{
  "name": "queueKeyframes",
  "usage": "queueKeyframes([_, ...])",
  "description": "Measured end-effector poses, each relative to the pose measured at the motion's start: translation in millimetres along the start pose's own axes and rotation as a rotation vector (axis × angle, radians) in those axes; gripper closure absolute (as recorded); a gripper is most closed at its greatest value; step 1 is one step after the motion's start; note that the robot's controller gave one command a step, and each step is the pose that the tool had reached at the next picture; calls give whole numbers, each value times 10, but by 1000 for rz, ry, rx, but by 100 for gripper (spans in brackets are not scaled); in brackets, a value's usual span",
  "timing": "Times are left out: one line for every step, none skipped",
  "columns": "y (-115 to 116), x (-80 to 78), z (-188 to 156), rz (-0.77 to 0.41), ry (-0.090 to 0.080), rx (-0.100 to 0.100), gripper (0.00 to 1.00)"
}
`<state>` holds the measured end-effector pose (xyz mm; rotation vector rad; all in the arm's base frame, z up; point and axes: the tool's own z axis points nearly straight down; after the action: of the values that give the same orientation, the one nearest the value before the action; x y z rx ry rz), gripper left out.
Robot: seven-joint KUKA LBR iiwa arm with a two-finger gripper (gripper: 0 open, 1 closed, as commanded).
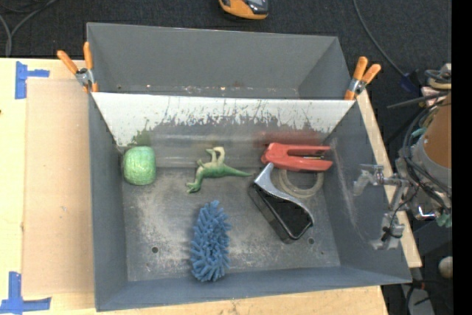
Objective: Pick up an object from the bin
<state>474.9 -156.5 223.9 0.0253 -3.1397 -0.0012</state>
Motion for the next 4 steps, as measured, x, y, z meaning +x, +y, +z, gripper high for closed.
queueKeyframes([0, 0, 0, 0, 0, 0, 0])
queueKeyframes([167, -177, 286, 139, 4, -1, 0])
queueKeyframes([339, -385, 231, -9, -2, -1, 0])
queueKeyframes([492, -375, 330, 77, 2, -2, 0])
